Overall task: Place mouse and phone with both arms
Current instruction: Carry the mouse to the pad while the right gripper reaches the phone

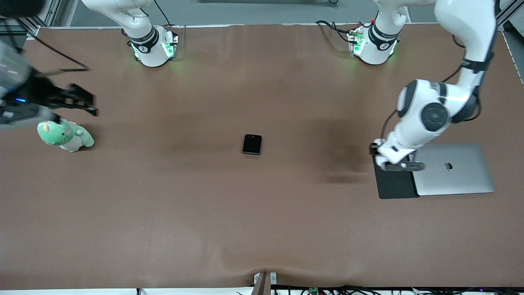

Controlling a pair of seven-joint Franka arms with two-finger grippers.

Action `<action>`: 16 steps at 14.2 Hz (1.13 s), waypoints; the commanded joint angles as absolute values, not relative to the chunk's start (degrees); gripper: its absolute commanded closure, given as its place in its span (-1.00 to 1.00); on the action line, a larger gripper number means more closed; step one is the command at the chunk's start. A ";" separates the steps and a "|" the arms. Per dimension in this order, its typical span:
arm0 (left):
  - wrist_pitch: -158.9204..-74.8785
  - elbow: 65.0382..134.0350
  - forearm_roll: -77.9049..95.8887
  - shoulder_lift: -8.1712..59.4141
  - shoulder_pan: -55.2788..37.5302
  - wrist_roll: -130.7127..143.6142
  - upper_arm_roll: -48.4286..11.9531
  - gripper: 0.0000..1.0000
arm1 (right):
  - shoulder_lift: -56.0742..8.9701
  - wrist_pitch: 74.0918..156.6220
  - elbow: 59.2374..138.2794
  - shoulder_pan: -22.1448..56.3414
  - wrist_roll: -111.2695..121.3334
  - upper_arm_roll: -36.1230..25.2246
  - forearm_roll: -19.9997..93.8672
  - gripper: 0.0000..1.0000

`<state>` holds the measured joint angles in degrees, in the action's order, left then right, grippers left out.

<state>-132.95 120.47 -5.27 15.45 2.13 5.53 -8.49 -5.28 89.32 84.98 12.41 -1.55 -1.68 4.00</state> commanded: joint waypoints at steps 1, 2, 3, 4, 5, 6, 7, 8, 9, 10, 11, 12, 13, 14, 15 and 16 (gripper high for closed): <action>-134.30 119.19 -2.12 17.30 6.14 -2.26 -9.23 -0.02 | -8.95 90.70 84.55 19.49 -10.43 -2.20 4.22 -1.00; -134.30 117.87 -2.11 18.97 6.67 -3.24 -9.23 -0.02 | -10.36 91.66 84.55 21.51 -12.90 -2.20 4.31 -1.00; -134.47 115.43 -2.20 21.94 6.51 -3.34 -9.14 -0.02 | -11.85 93.06 84.64 23.36 -14.83 -2.20 4.74 -1.00; -134.56 112.88 -2.37 25.10 5.98 -3.25 -9.05 -0.02 | -13.78 94.38 84.73 24.94 -16.68 -2.20 5.70 -1.00; -134.56 111.63 -2.55 26.62 6.15 -3.25 -9.05 -0.02 | -15.45 95.70 84.99 26.35 -18.00 -2.20 6.41 -1.00; -134.65 110.66 -2.90 27.33 6.59 -3.34 -9.05 -0.02 | -16.95 97.37 85.69 27.67 -19.76 -2.20 7.29 -1.00; -134.74 109.26 -2.99 29.07 6.59 -3.34 -8.97 -0.02 | -18.35 99.38 86.74 29.25 -21.78 -2.20 7.73 -1.00; -134.74 107.68 -2.99 30.66 6.59 -3.51 -8.79 -0.02 | -19.59 101.93 88.14 30.57 -23.88 -2.20 7.82 -1.00; -134.74 106.97 -3.08 31.63 6.68 -3.60 -8.53 -0.02 | -20.82 104.56 89.63 31.72 -25.56 -2.11 7.82 -1.00; -134.82 106.96 -3.16 31.90 7.29 -4.04 -8.44 -0.02 | -22.22 107.37 90.95 33.03 -26.79 -2.11 8.17 -1.00; -135.35 106.96 -3.16 32.60 7.82 -5.09 -8.44 -0.02 | -23.72 109.84 91.92 33.83 -27.59 -2.11 9.48 -1.00; -136.13 106.96 -3.16 33.13 7.82 -5.01 -8.44 -0.02 | -25.12 111.69 92.28 34.71 -27.95 -2.20 10.80 -1.00; -136.75 106.96 -3.08 34.09 7.74 -4.40 -8.44 -0.03 | -26.88 113.45 92.29 35.76 -28.12 -2.20 10.98 -1.00; -137.19 106.96 -3.08 34.45 7.65 -3.96 -8.44 -0.03 | -28.29 116.25 92.81 36.47 -30.56 -2.20 10.99 -1.00; -137.28 107.14 -3.08 34.98 7.65 -4.04 -8.44 -0.03 | -28.91 119.85 94.38 37.43 -32.67 -2.20 11.07 -1.00; -137.29 107.23 -3.08 35.33 7.65 -3.96 -8.44 -0.04 | -29.09 124.06 97.00 38.05 -33.39 -2.20 11.07 -1.00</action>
